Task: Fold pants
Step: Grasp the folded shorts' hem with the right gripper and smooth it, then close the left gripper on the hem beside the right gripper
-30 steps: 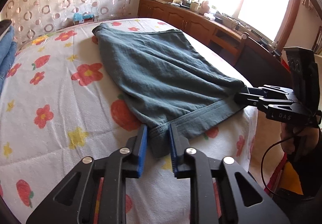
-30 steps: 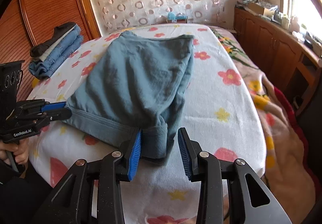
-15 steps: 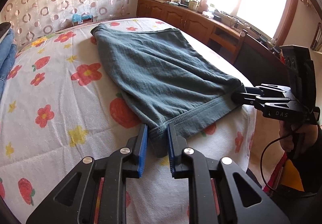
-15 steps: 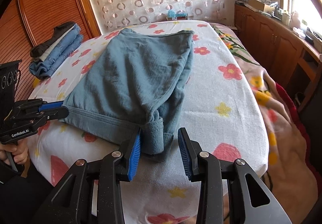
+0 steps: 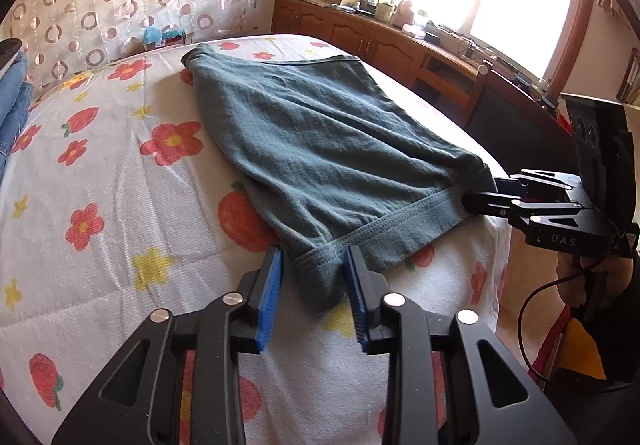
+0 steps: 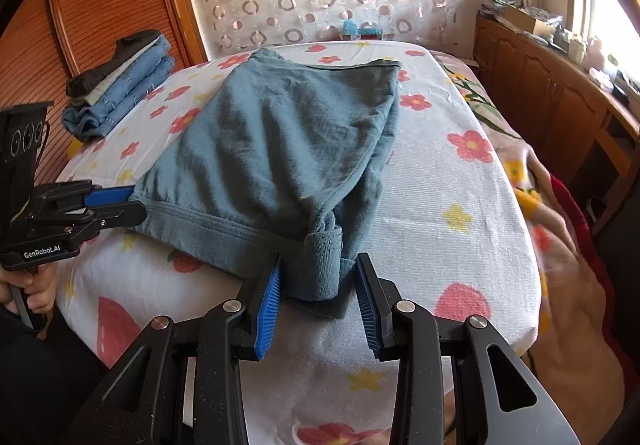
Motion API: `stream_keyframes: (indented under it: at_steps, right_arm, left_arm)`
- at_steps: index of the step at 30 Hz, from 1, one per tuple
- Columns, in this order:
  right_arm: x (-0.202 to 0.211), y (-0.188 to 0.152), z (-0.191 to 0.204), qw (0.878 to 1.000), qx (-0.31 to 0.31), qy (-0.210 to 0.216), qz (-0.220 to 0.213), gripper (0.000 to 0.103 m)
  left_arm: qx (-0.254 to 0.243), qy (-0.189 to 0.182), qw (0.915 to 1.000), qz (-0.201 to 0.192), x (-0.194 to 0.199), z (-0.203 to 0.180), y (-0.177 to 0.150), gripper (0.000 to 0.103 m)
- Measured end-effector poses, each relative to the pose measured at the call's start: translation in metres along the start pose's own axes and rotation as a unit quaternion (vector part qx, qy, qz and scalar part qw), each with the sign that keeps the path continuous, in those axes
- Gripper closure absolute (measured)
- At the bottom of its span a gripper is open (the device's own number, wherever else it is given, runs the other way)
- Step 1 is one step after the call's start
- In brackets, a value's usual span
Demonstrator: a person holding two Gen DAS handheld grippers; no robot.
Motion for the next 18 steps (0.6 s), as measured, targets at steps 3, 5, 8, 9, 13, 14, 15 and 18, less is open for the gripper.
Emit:
stream_keyframes:
  at_steps: [3,5,8,9,13,14,15,18]
  right_arm:
    - [-0.0001,-0.0008,0.0009,1.000,-0.001,0.011,-0.002,0.075]
    - [-0.0003,-0.0011,0.0018,1.000,0.000,0.014,-0.004,0.079]
    - [-0.0006,-0.0018,0.0014,1.000,-0.001,0.016,-0.008,0.080]
    - [-0.0004,-0.0023,0.0008,1.000,-0.003,0.018,-0.009,0.080]
    - [-0.0005,-0.0026,0.0011,1.000,-0.007,0.023,-0.010,0.080]
    - [-0.0005,-0.0027,0.0006,1.000,-0.010,0.024,-0.010,0.080]
    - [-0.0002,-0.0025,0.0008,1.000,-0.011,0.025,-0.010,0.080]
    - [-0.0001,-0.0017,0.0008,1.000,-0.008,0.013,-0.010,0.073]
  left_arm:
    - [-0.009,0.009,0.9999,-0.003,-0.0007,-0.0047,-0.0005,0.063]
    - [-0.015,0.018,0.9997,-0.008,-0.0013,-0.0065,-0.0008,0.063]
    - [-0.015,0.019,0.9996,-0.011,-0.0007,-0.0057,-0.0011,0.063]
    - [-0.015,0.018,0.9997,-0.011,-0.0008,-0.0053,-0.0009,0.063]
    - [-0.009,0.015,0.9998,-0.011,-0.0001,-0.0047,-0.0019,0.063]
    - [-0.010,0.017,0.9997,-0.011,0.0000,-0.0048,-0.0022,0.063]
    - [-0.010,0.017,0.9997,-0.012,0.0003,-0.0049,-0.0026,0.063]
    - [-0.007,0.016,0.9998,-0.012,0.0005,-0.0050,-0.0029,0.063]
Point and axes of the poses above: each gripper's, at about its wrist camera, not at the fingertips, and x roughly against the way its jaws point, z to its left, y to its top, the point moved 9 cm from there along -x, roughly the way its jaws point, and after that the axes turned 12 degrees about z, right-handed, at the moved point
